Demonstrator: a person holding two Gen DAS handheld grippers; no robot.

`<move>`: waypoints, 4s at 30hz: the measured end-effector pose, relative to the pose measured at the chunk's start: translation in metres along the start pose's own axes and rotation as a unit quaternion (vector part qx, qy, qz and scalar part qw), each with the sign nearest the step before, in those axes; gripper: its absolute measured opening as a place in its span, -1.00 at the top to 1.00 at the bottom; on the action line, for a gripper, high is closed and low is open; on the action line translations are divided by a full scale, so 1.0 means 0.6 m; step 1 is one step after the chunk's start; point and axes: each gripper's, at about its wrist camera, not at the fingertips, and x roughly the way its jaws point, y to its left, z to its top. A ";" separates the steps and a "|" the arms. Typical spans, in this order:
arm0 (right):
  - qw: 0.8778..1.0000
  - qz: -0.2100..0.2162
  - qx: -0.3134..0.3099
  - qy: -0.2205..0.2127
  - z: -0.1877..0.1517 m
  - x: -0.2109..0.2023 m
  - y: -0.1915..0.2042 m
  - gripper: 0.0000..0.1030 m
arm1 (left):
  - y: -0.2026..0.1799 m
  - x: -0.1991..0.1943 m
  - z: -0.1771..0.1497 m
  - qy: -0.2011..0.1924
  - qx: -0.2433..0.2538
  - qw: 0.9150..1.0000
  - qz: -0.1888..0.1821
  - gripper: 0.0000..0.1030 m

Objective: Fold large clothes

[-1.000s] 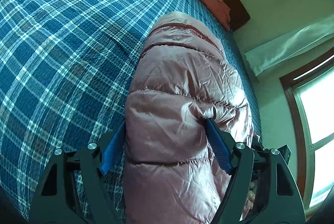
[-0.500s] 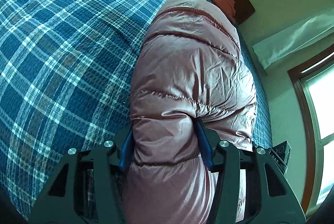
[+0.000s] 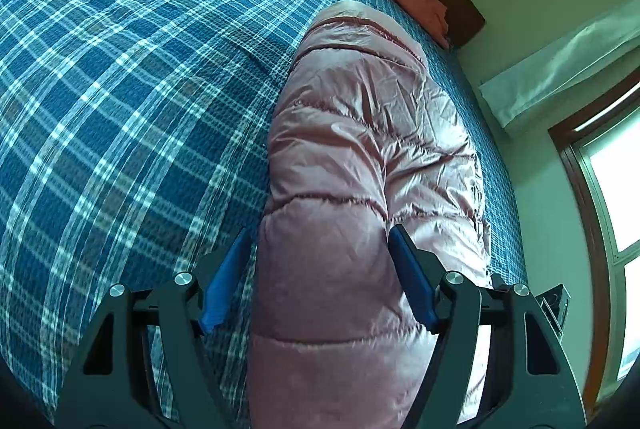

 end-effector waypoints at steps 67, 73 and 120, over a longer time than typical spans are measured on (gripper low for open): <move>0.891 -0.257 -0.337 -0.163 -0.453 -0.261 0.277 -0.47 | -0.150 -0.376 -0.345 -0.208 0.205 0.933 0.208 -0.90; 0.891 -0.259 -0.336 -0.163 -0.454 -0.259 0.275 -0.47 | -0.146 -0.369 -0.347 -0.200 0.203 0.935 0.209 -0.90; 0.886 -0.265 -0.342 -0.165 -0.456 -0.248 0.277 -0.47 | -0.144 -0.357 -0.345 -0.192 0.206 0.937 0.206 -0.90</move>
